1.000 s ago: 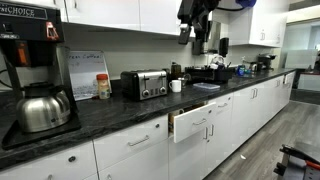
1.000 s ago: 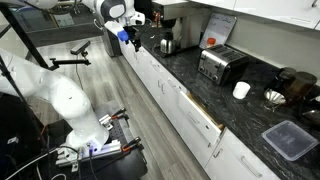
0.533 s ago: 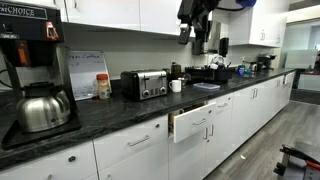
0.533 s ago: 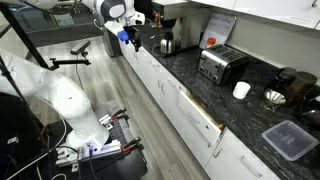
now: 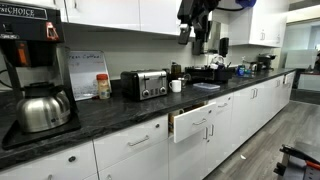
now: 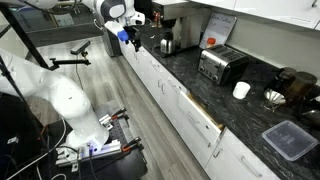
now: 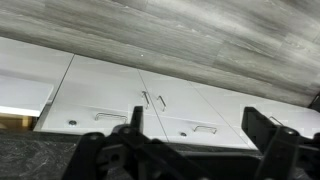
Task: Open the ajar drawer, remove the white mug from the drawer and place it on the countertop
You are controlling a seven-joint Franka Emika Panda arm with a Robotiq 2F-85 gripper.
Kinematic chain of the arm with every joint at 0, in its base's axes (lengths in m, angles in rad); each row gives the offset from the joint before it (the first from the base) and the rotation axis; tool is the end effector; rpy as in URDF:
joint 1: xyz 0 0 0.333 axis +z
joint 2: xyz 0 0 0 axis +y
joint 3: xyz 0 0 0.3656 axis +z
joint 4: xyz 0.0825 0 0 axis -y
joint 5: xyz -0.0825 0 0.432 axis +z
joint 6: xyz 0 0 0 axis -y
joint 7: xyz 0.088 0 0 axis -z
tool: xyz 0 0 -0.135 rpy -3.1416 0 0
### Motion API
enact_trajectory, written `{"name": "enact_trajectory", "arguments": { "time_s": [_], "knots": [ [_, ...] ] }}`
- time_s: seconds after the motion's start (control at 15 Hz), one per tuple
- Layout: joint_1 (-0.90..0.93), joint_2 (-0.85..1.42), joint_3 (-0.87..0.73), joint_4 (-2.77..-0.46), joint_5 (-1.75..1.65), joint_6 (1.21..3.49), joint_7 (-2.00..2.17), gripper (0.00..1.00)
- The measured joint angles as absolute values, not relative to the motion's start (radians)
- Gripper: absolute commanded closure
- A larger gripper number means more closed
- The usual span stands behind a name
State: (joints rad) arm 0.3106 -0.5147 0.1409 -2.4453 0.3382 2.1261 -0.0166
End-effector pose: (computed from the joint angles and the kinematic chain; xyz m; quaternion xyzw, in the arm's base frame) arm 0.3847 0.2160 0.5014 -0.9769 -0.1504 -0.0704 0.1343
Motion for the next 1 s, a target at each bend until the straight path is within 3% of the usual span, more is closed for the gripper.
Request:
{"name": "enact_trajectory", "arguments": {
  "time_s": [1.0],
  "knots": [
    [0.311,-0.515,0.141,-2.445,0.338,2.126,-0.017,0.0]
  ]
}}
